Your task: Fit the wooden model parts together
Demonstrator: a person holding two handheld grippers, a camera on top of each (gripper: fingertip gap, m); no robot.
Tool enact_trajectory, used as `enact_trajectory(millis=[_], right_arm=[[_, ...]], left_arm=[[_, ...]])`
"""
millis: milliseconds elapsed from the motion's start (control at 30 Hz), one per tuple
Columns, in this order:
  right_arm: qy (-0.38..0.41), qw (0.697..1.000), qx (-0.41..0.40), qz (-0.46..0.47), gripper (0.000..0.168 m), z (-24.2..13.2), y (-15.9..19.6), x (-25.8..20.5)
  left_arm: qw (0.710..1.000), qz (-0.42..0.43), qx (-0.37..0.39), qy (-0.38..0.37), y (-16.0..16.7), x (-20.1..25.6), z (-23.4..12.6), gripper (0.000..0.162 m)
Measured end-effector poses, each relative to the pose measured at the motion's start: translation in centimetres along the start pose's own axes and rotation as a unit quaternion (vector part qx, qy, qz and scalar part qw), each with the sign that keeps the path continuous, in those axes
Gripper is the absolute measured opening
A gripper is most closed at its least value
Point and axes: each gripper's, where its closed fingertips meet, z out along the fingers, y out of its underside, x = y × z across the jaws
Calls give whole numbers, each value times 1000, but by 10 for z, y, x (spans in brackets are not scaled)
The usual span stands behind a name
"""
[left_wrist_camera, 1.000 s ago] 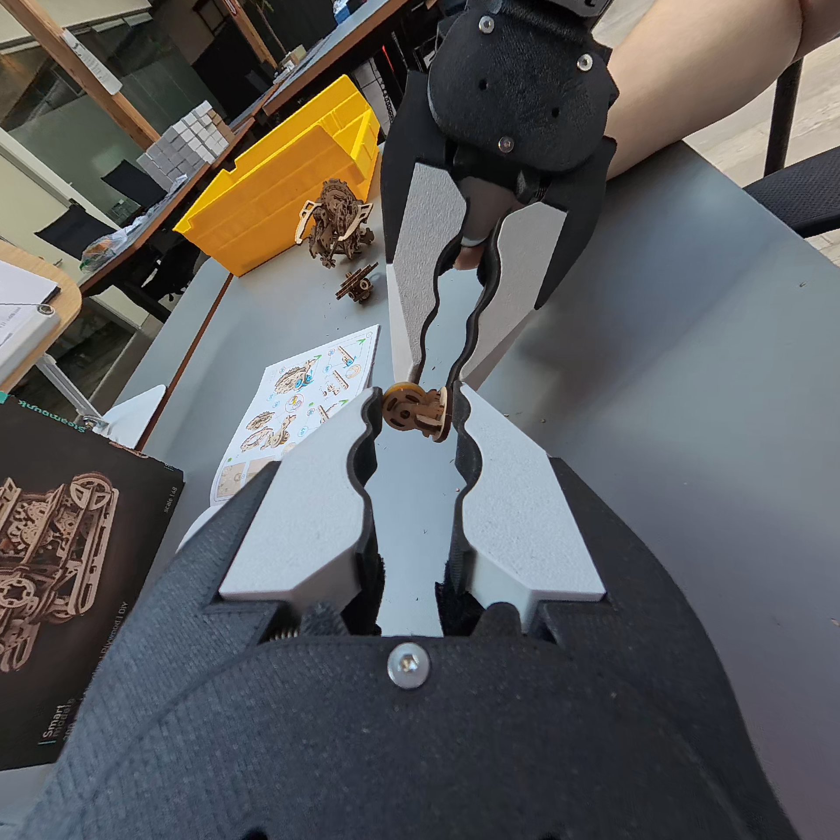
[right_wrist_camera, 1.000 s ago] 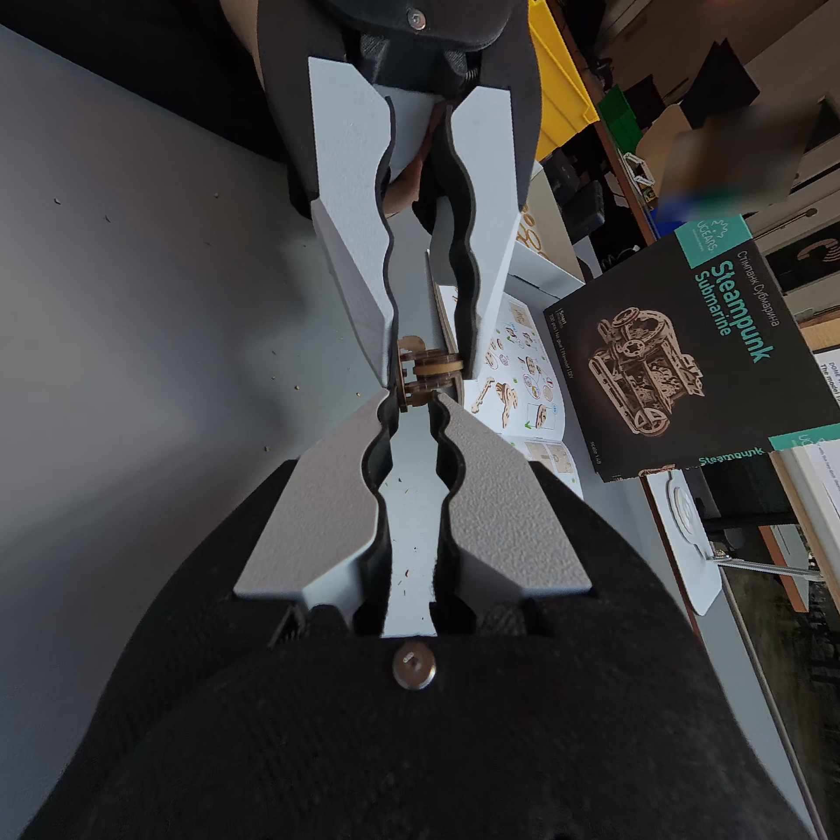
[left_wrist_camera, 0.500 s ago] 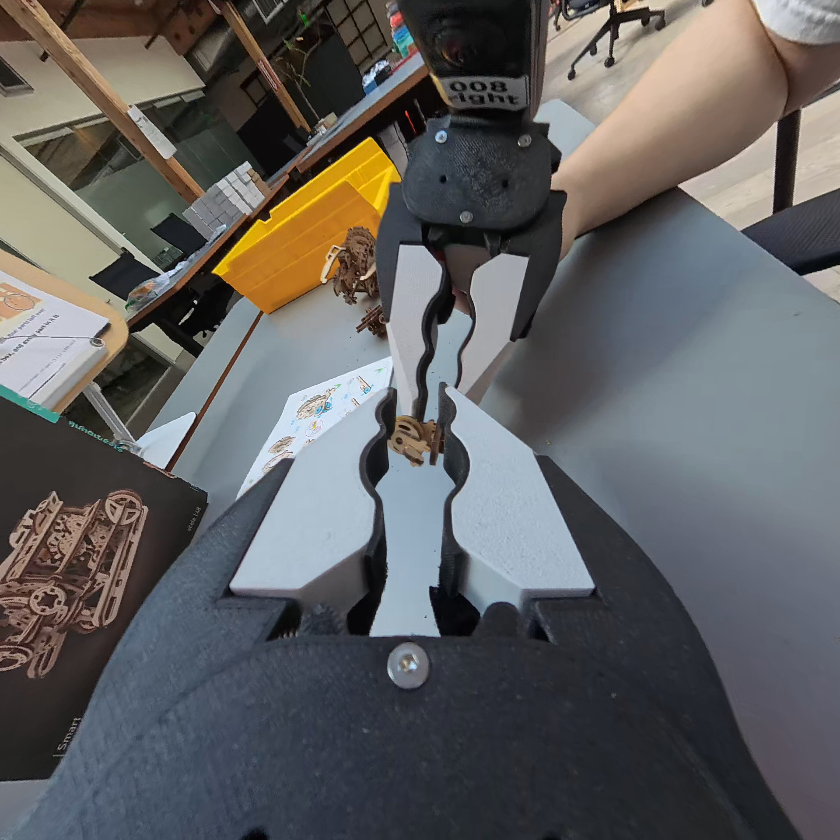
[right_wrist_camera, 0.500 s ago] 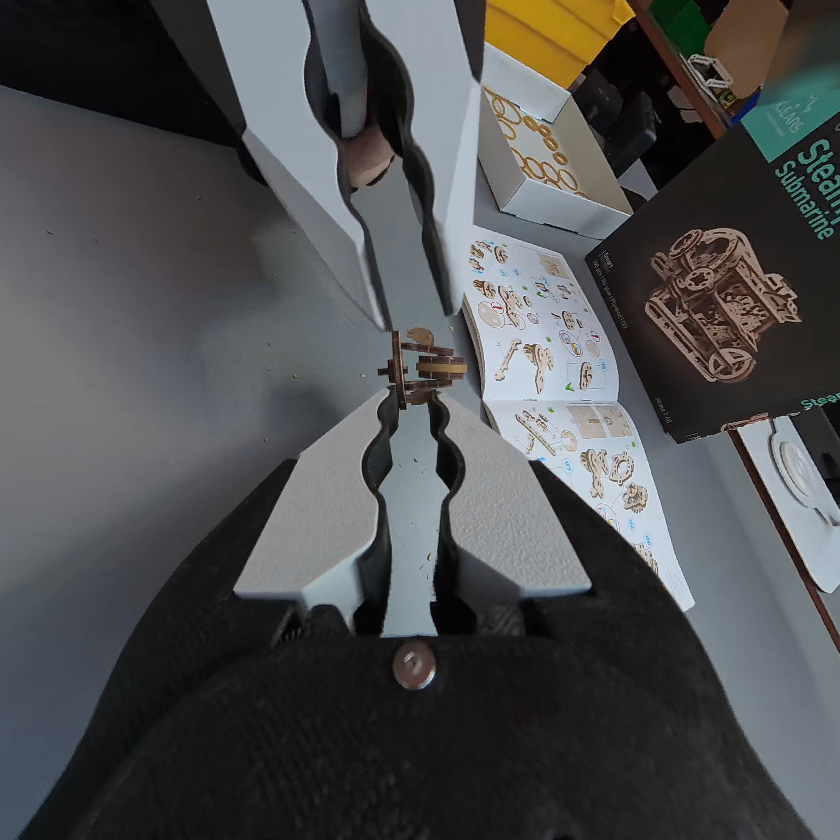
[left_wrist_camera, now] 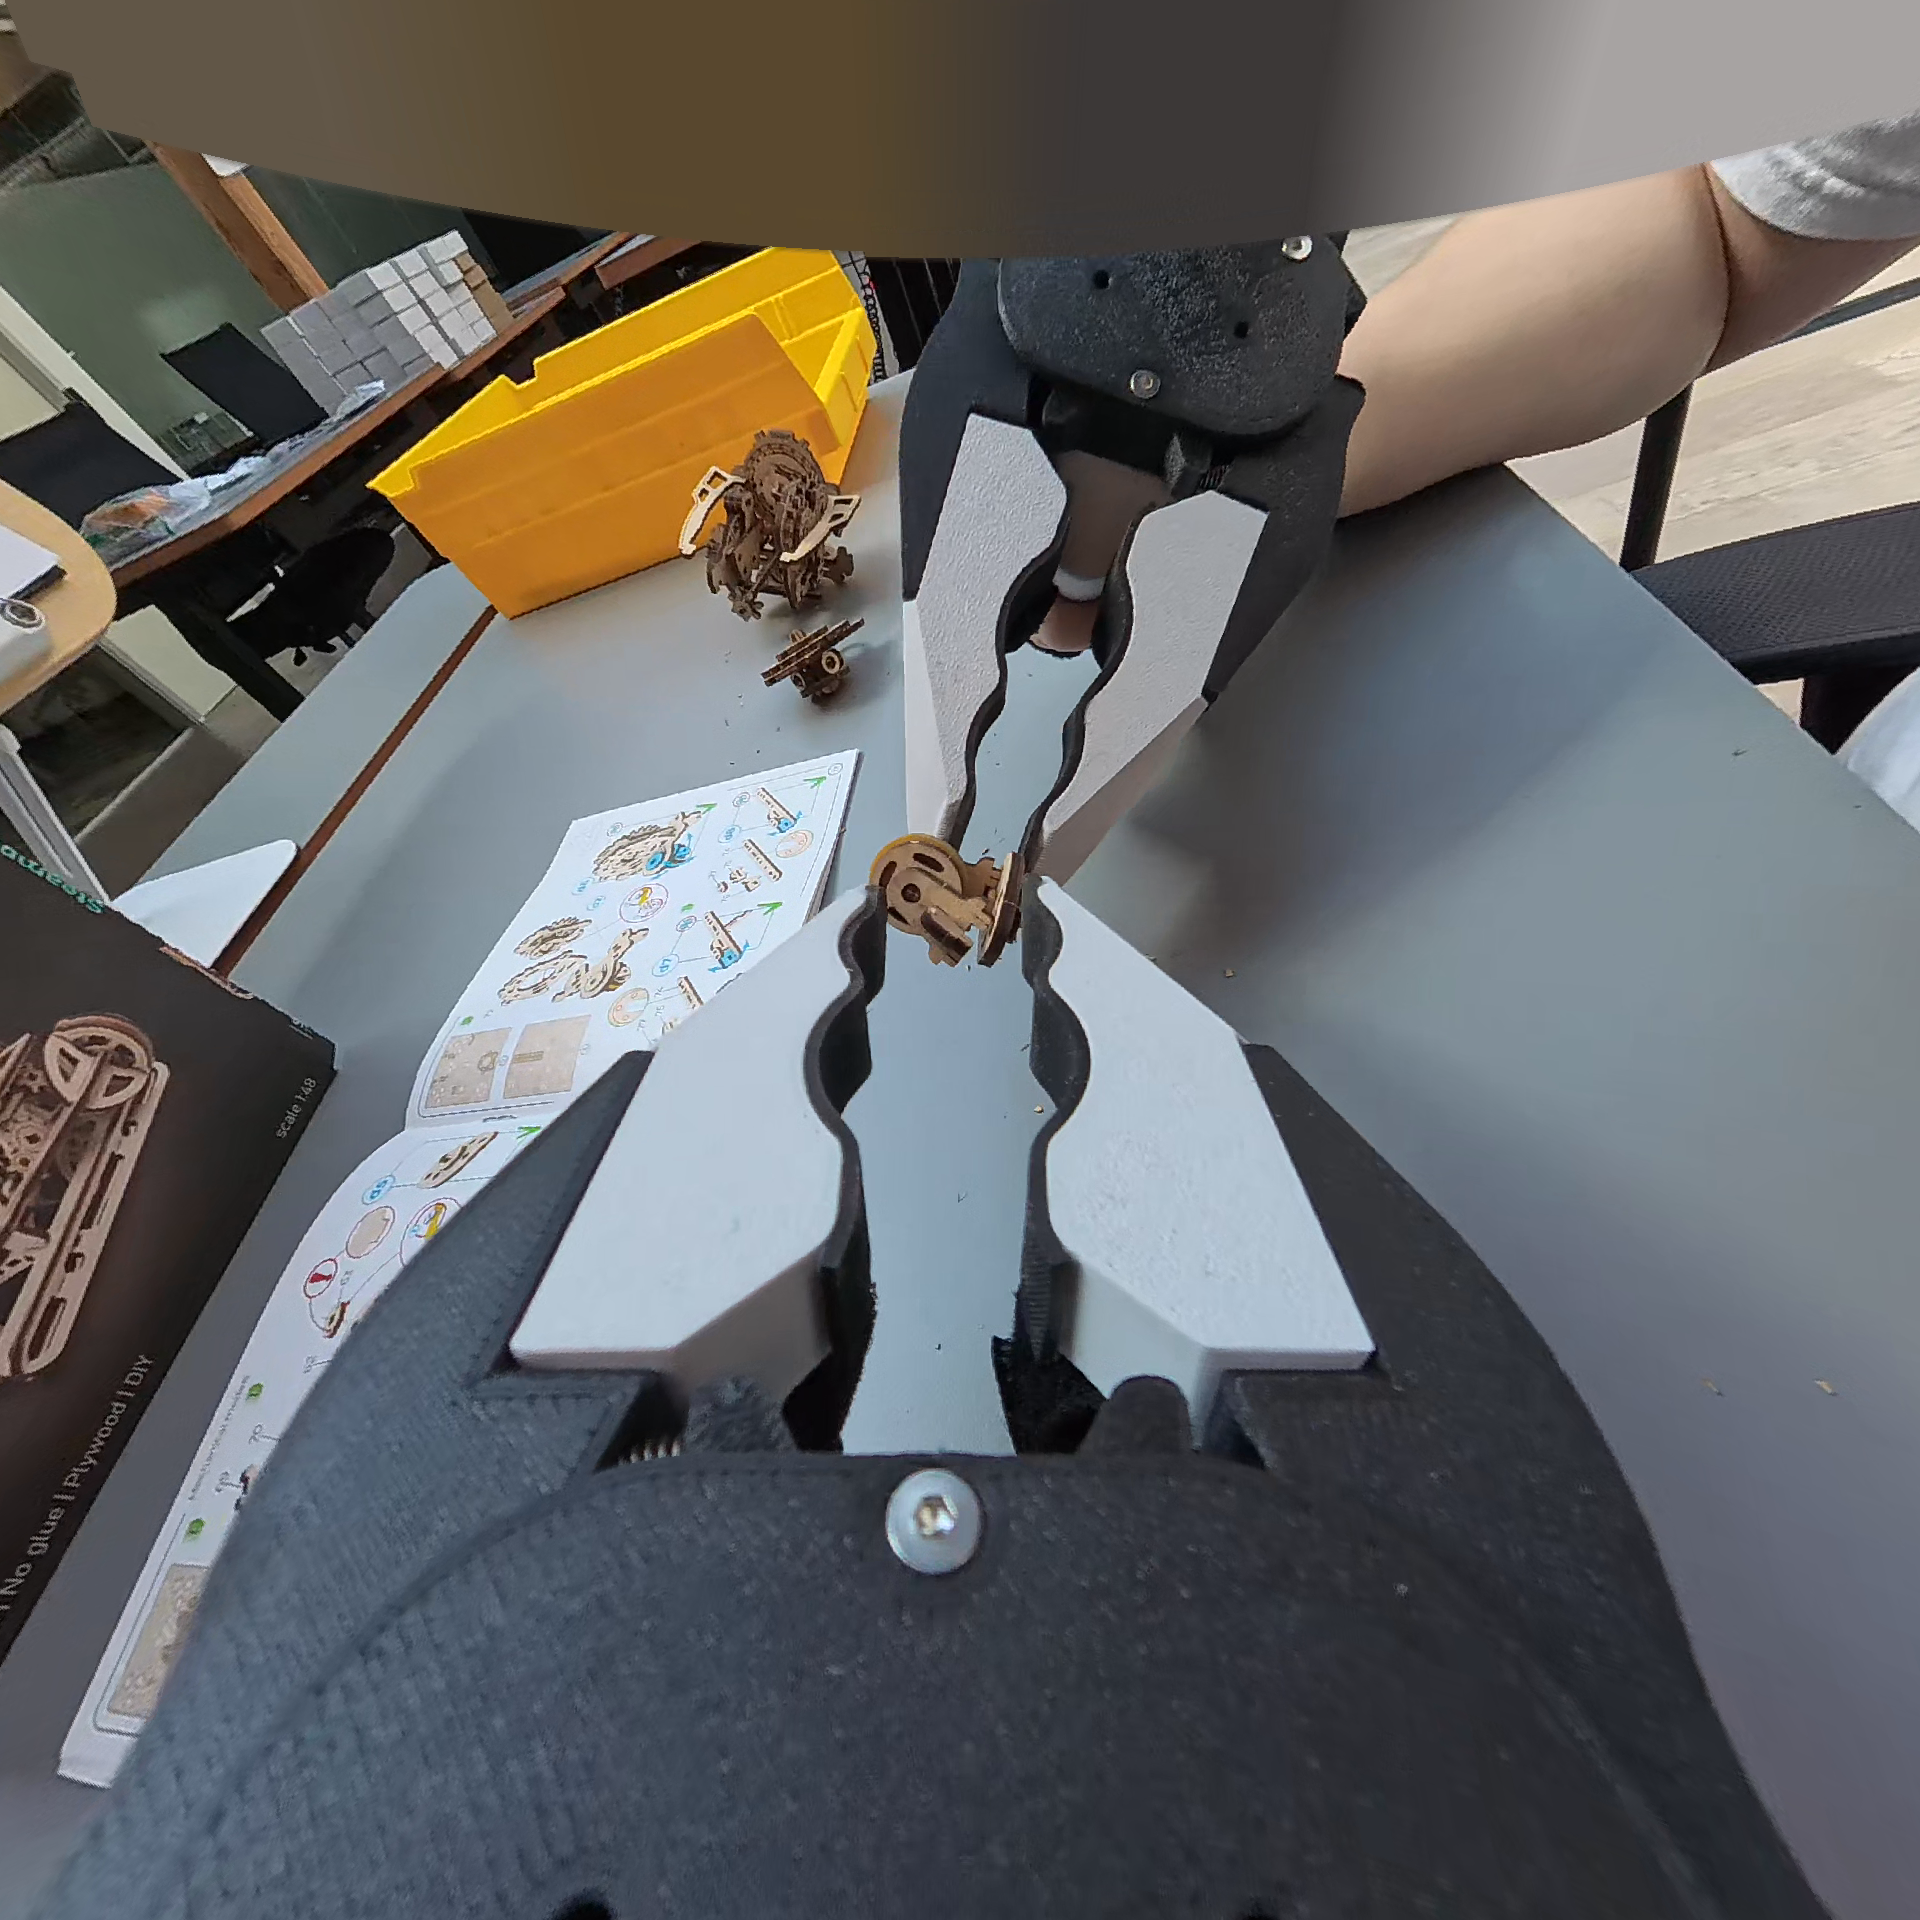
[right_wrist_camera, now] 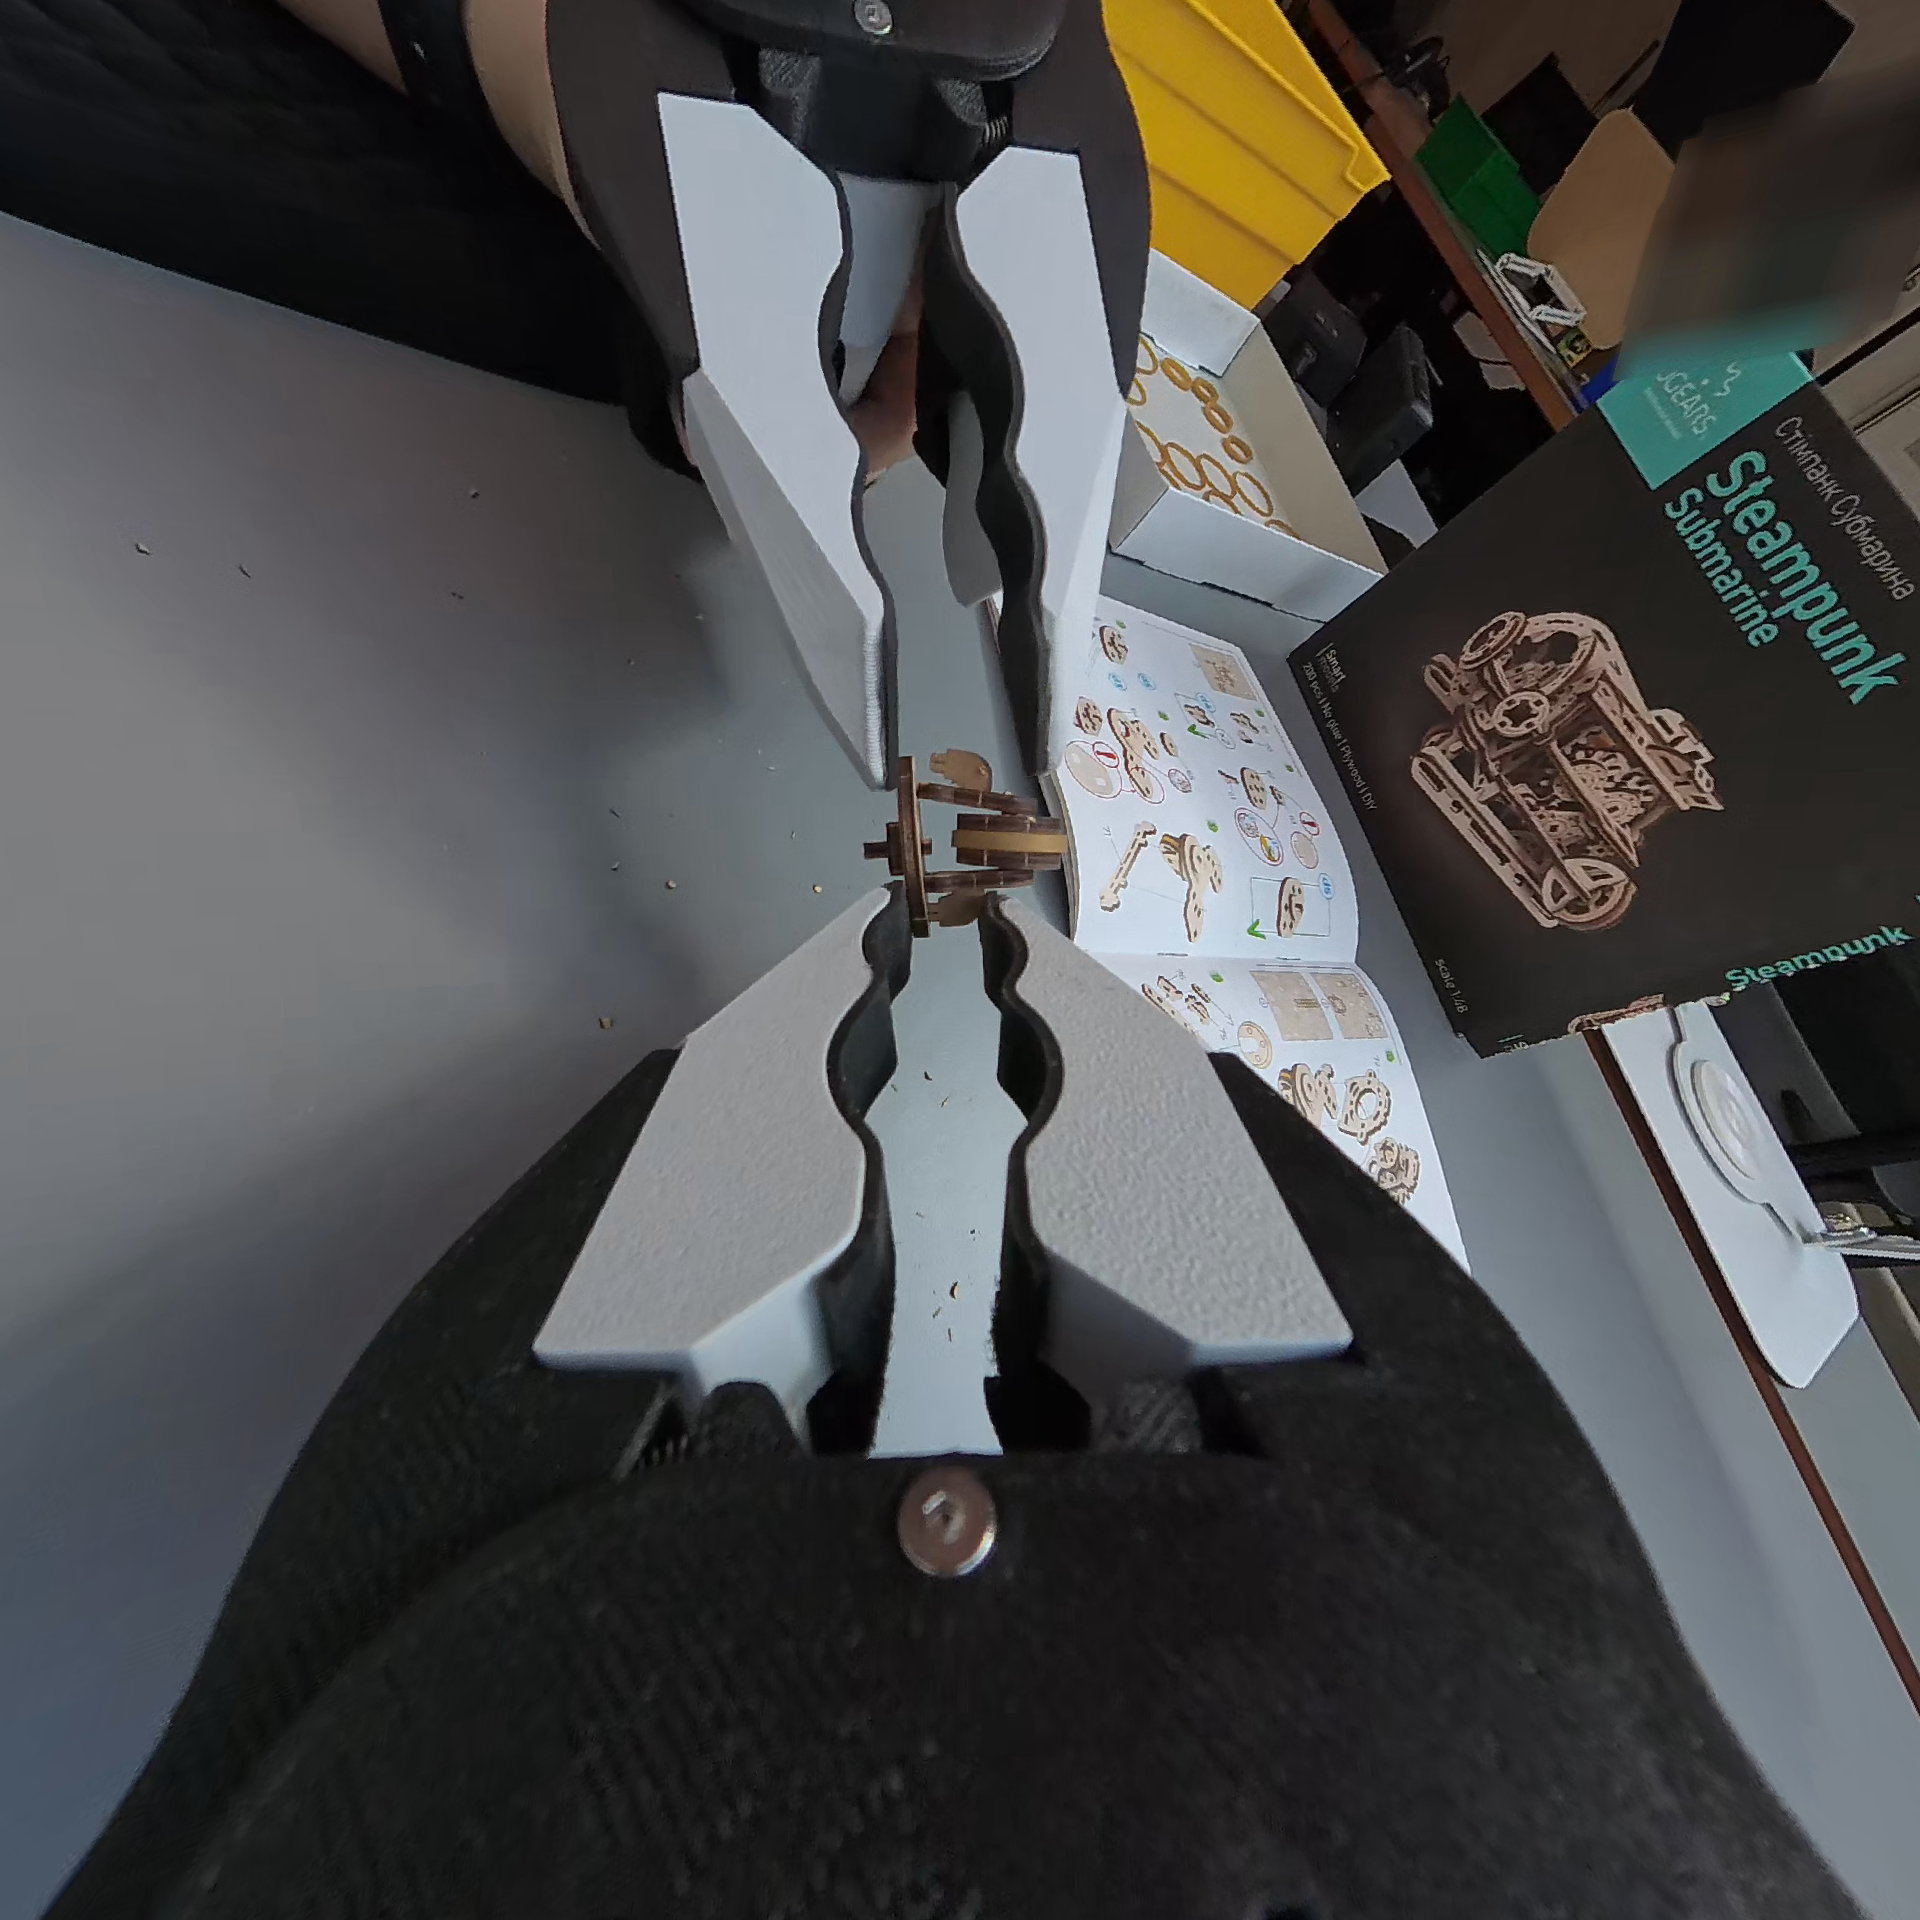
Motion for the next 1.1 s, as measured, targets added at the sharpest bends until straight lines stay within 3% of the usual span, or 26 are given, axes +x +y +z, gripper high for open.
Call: enact_trajectory(millis=[233,500,767,1100], right_arm=[[14,1000,26,9,12,-6,-6,8],[112,989,68,-64,12,-20,-25,27],[176,977,54,-112,12,-21,-29,36],[160,983,54,-70,12,-18,-26,36]], left_arm=[[1000,-4,23,-4,-8,-3,-5,27],[996,-50,52,-54,-26,-14,-6,32],[992,-5,48,-116,-35,-19,-7,21],[985,73,9,-154,-29,-18,-3,11]])
